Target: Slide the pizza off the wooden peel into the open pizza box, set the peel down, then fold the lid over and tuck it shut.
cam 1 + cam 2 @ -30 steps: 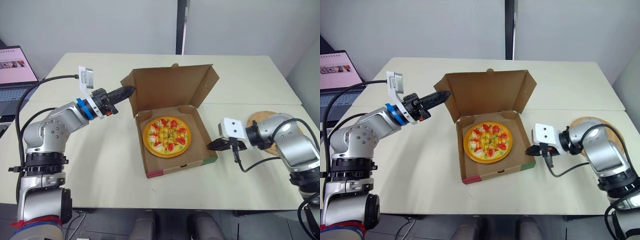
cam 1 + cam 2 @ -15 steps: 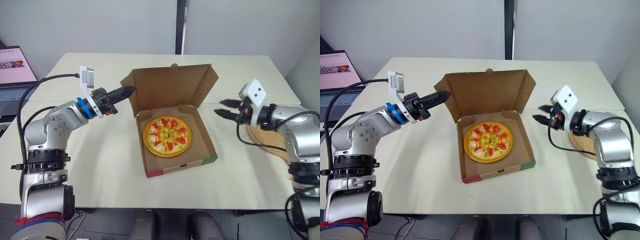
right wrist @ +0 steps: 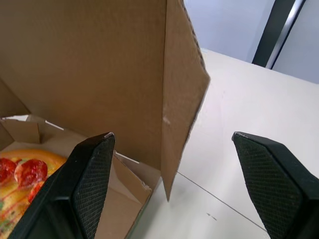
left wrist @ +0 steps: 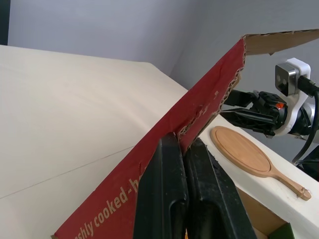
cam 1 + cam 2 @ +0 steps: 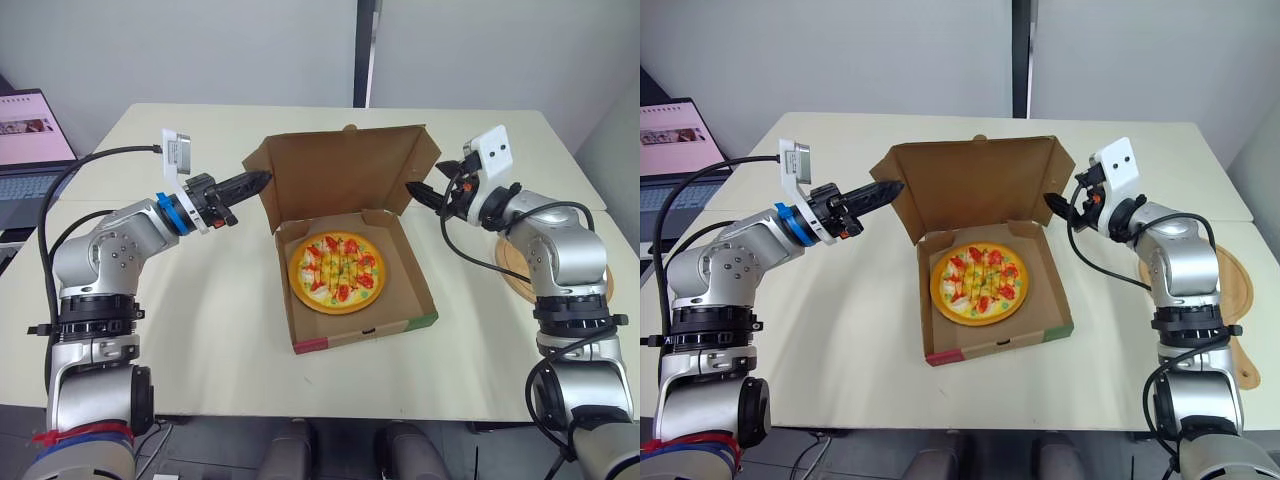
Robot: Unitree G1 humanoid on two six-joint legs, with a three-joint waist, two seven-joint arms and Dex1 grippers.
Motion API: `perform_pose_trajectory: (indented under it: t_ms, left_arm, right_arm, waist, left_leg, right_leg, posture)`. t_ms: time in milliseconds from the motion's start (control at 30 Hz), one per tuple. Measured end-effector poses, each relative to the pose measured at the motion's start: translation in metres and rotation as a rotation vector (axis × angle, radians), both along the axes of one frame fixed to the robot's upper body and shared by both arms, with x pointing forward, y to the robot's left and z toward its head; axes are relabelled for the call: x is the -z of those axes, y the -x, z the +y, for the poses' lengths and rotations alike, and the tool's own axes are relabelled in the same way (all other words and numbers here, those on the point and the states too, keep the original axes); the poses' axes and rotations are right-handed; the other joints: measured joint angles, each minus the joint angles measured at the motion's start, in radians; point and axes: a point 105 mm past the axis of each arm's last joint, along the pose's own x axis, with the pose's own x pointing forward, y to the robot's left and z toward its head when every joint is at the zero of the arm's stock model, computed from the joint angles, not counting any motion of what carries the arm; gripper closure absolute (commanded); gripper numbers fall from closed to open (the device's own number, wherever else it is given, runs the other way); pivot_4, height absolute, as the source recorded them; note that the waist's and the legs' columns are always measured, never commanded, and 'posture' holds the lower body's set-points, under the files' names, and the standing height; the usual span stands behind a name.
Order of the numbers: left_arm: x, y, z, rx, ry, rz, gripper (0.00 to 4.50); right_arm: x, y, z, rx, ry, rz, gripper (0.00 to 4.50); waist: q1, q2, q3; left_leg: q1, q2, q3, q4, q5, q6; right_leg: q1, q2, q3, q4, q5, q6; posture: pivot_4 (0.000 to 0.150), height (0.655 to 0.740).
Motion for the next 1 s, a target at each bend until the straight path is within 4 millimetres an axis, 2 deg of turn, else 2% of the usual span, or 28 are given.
perform_pose_trajectory:
  t_ms: [200,300,333,600,1000]
  left_arm:
    - [-0.004,0.001,0.001,-0.006,0.004,-0.012,4.5]
    - [-0.011,0.004,0.0,-0.006,-0.002,-0.032,4.5]
    - [-0.012,0.005,-0.001,-0.007,-0.007,-0.037,4.5]
    - [-0.023,0.015,-0.017,-0.023,-0.105,-0.05,4.5]
    - [-0.02,-0.006,-0.072,0.014,-0.057,-0.031,4.5]
  right_arm:
    - [-0.008,-0.002,0.012,-0.016,-0.033,-0.012,3.18]
    - [-0.012,-0.005,0.012,0.0,-0.035,-0.021,4.29]
    - [-0.014,-0.005,0.012,0.001,-0.035,-0.027,4.47]
    - [-0.026,-0.001,0.0,0.048,0.028,-0.073,4.47]
    - [-0.034,0.013,-0.038,0.236,0.14,-0.098,4.47]
  waist:
    - [0.0,0.0,0.0]
    - [0.0,0.0,0.0]
    - [0.0,0.0,0.0]
    - [0.001,0.0,0.0]
    - [0.003,0.0,0.0]
  left_leg:
    - [0.0,0.0,0.0,0.0,0.0,0.0]
    - [-0.001,0.0,0.0,0.0,0.0,0.0]
    - [-0.001,0.0,0.0,0.0,0.0,0.0]
    - [-0.001,0.0,0.0,0.0,-0.001,0.002]
    - [-0.003,-0.001,-0.001,0.004,0.0,0.001]
  right_leg:
    - [0.0,0.0,0.0,0.0,0.0,0.0]
    - [0.0,0.0,0.0,0.0,0.0,0.0]
    - [0.0,0.0,0.0,0.0,0.0,0.0]
    - [-0.001,0.0,0.0,0.0,0.0,0.0]
    - [-0.001,0.0,-0.001,0.0,0.0,0.001]
  posture:
    - [0.15,0.74]
    - [0.15,0.74]
    - [0.15,0.74]
    - [0.15,0.74]
    - [0.15,0.74]
